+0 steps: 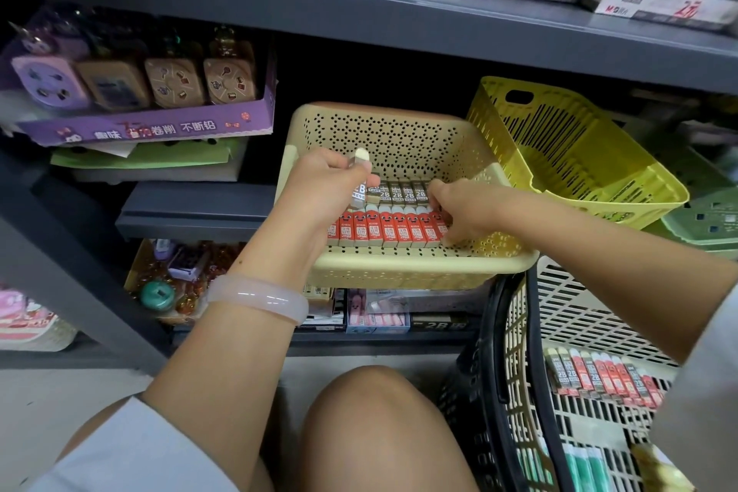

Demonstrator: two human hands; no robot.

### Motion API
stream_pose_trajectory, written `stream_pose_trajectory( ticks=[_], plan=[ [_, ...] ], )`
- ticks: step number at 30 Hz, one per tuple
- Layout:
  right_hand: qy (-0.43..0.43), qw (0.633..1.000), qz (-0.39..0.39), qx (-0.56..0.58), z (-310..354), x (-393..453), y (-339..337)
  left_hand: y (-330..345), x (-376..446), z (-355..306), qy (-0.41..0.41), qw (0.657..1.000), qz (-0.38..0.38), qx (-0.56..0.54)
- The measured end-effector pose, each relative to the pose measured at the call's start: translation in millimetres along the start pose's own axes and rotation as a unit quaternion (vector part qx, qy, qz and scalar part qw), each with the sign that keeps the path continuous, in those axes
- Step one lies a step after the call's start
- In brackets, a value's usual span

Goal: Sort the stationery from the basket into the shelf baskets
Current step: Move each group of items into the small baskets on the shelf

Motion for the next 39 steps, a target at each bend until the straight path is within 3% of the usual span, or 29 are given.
stream_pose_trajectory(
  ticks=[2,3,4,5,7,9,12,14,16,18,21,25,30,34,39],
  plan=[
    [-0.028,0.997,-0.065,0.032,3,1,-11,0,2,1,0.002,1.000,-0.004,-0.001],
    [-0.049,0.985,-0.114,0.121,6,1,-18,-1,2,1,0.002,1.000,-0.006,-0.007],
    [-0.073,0.950,-0.155,0.261,11,1,-24,-1,3,1,0.002,1.000,-0.006,-0.015],
    [-0.102,0.890,-0.173,0.409,17,1,-30,-1,4,2,0.003,1.000,-0.006,-0.021],
    [-0.152,0.786,-0.164,0.577,28,3,-36,-1,6,2,0.005,0.999,-0.010,-0.036],
    [-0.174,0.747,-0.154,0.623,36,9,-37,-2,8,2,0.006,0.998,-0.021,-0.059],
    [-0.145,0.725,-0.177,0.650,35,19,-37,-3,10,1,0.004,0.997,-0.022,-0.078],
    [-0.081,0.740,-0.232,0.626,27,29,-36,-3,11,2,0.002,0.999,-0.033,-0.043],
    [0.010,0.781,-0.277,0.559,13,41,-31,-4,12,2,0.001,0.999,-0.048,-0.016],
    [0.097,0.812,-0.257,0.515,4,52,-24,-5,13,2,-0.002,0.999,-0.051,-0.007],
    [0.152,0.808,-0.177,0.542,2,67,-14,-4,13,1,-0.013,0.999,-0.051,0.000],
    [0.153,0.807,-0.138,0.554,7,74,-12,-3,12,0,-0.014,0.999,-0.052,0.007],
    [0.138,0.783,-0.188,0.576,1,53,-18,1,3,-3,0.010,0.999,-0.048,-0.013],
    [0.023,0.818,-0.237,0.524,0,-1,-35,11,-22,-6,0.071,0.996,-0.032,-0.036],
    [-0.108,0.802,-0.221,0.544,-11,-96,-34,64,-68,-4,0.117,0.988,0.092,-0.028]
  ],
)
Point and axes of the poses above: each hand's wrist, its own x-axis towards the middle knuckle, its own y-axis out of the palm, z = x × y, the point moved 2 cm from there along x, towards the middle knuckle, and after that the axes turned 14 degrees about -y, right-handed, at the moved point
